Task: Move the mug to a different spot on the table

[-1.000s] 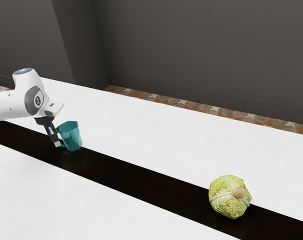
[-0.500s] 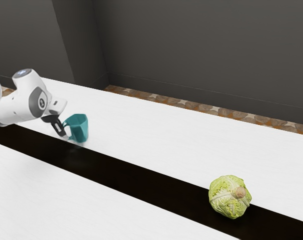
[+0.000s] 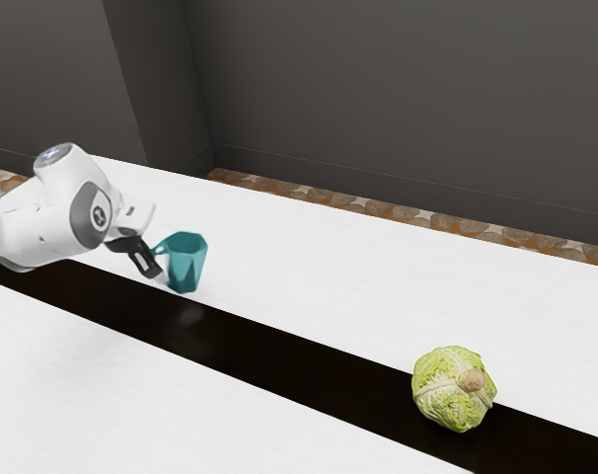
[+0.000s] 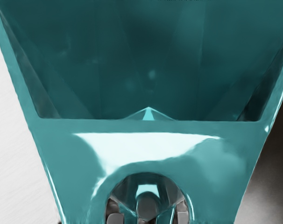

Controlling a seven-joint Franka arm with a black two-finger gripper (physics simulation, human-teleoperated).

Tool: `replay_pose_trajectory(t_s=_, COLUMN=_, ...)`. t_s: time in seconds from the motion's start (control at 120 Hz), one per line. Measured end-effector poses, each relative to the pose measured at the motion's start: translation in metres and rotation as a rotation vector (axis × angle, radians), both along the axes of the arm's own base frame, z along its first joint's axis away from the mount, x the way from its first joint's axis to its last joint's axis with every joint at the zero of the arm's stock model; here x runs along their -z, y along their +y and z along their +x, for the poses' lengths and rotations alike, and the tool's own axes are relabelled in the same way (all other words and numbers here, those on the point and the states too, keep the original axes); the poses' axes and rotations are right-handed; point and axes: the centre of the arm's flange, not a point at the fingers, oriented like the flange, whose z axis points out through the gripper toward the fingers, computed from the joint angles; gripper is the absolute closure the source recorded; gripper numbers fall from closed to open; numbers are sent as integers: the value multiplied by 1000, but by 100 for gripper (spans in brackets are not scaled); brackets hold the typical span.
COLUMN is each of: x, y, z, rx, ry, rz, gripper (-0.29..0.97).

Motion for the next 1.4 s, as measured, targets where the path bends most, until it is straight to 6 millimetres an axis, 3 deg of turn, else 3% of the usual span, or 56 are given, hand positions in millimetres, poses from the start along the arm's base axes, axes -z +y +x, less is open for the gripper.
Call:
replay_pose_trajectory(t_s=0.167, x=15, y=-34, z=-8, rx=25, ry=23, rz=-44, gripper=70)
replay_pose_trajectory(t_s=0.342, x=15, y=-74, z=-13, rx=72, ry=25, rz=-67, gripper=70)
replay_pose_trajectory(t_s=0.633, x=53, y=-98, z=-13, rx=104, ry=84, rz=-117, gripper=70)
replay_pose_trajectory(t_s=0.667, x=56, y=-99, z=-14, rx=105, ry=90, rz=-120, gripper=68)
replay_pose_trajectory(t_s=0.767, x=58, y=-101, z=-19, rx=112, ry=110, rz=-127, gripper=46)
replay_pose_trajectory(t_s=0.942, x=40, y=-105, z=-49, rx=116, ry=126, rz=-104, gripper=20)
replay_pose_trajectory(t_s=1.117, x=25, y=-105, z=-53, rx=113, ry=109, rz=-95, gripper=9)
replay_pose_trajectory(t_s=1.25, x=8, y=-102, z=-38, rx=109, ry=61, rz=-89, gripper=14)
replay_pose_trajectory(t_s=1.4, x=-8, y=-100, z=-34, rx=104, ry=23, rz=-72, gripper=24)
